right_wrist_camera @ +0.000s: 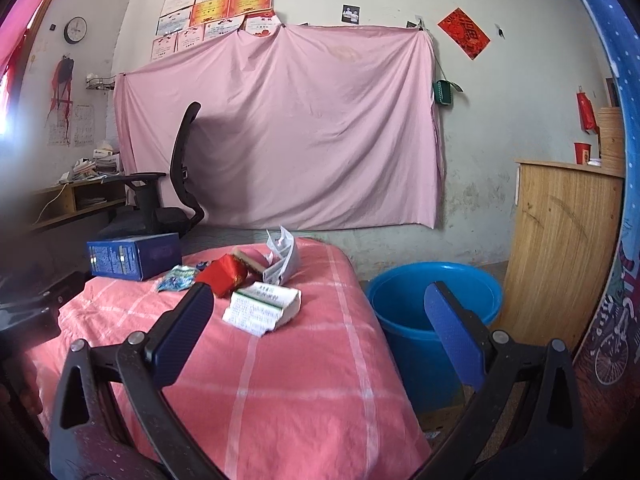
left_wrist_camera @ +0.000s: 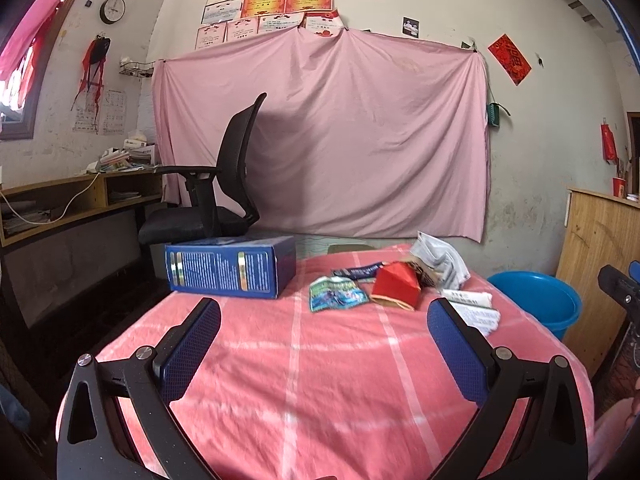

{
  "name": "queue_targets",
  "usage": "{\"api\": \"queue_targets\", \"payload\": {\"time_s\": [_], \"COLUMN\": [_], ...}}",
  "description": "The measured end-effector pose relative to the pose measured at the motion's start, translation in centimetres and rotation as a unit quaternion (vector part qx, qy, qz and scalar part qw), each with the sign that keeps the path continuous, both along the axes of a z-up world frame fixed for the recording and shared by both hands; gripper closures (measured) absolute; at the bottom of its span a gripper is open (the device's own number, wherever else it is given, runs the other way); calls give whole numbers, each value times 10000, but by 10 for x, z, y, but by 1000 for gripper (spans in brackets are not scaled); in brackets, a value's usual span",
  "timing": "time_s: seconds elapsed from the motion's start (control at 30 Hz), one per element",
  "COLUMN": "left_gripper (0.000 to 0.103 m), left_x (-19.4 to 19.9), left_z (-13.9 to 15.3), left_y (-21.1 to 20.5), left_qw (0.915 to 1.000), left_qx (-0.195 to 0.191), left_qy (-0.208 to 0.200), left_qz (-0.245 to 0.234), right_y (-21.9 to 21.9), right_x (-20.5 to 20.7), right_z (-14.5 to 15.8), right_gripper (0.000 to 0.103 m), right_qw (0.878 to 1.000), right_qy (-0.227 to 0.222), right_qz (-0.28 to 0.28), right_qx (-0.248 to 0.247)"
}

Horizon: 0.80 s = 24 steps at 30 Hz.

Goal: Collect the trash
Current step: 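Grasp the white needle-roll package with the right tool while the left tool grasps the green wrapper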

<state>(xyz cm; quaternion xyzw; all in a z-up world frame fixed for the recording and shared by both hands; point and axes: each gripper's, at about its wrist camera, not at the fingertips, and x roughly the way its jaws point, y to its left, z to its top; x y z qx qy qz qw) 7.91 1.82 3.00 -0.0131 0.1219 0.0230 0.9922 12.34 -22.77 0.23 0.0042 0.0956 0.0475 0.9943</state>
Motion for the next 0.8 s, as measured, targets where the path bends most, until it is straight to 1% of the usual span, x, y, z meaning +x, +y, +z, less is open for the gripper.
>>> {"api": "queue_targets", "payload": {"time_s": [0.1, 0.2, 0.33, 0.4, 0.47, 0.57, 0.63, 0.73, 0.8], "left_gripper": [2, 2, 2, 2, 2, 2, 2, 2, 2], "left_x": [21, 45, 75, 92, 107, 128, 141, 159, 168], "left_z": [5, 6, 5, 2, -2, -10, -17, -32, -40], "left_y": [11, 21, 30, 36, 41, 48, 51, 56, 57], "left_qw": [10000, 9999, 9998, 9996, 9990, 9969, 9945, 9875, 9821], "left_qx": [-37, -35, -17, -52, -130, -218, -265, -383, -454], "left_qy": [-25, 2, 106, 223, 397, 745, 1013, 1525, 1827], "left_qz": [77, 139, 185, 175, 152, 112, 99, 57, 35], "right_y": [5, 12, 24, 30, 38, 52, 60, 67, 74], "right_x": [19, 40, 73, 86, 103, 128, 144, 159, 166], "right_z": [9, 15, 13, 10, 4, -7, -18, -34, -44], "right_gripper": [0, 0, 0, 0, 0, 0, 0, 0, 0], "right_qw": [10000, 9999, 9996, 9992, 9981, 9939, 9880, 9780, 9706], "right_qy": [-70, -40, 175, 341, 579, 1103, 1540, 2077, 2379], "right_qz": [67, 111, 180, 187, 175, 93, 58, 128, 226], "right_qx": [16, 27, 114, 127, 99, -3, -82, -144, -282]}}
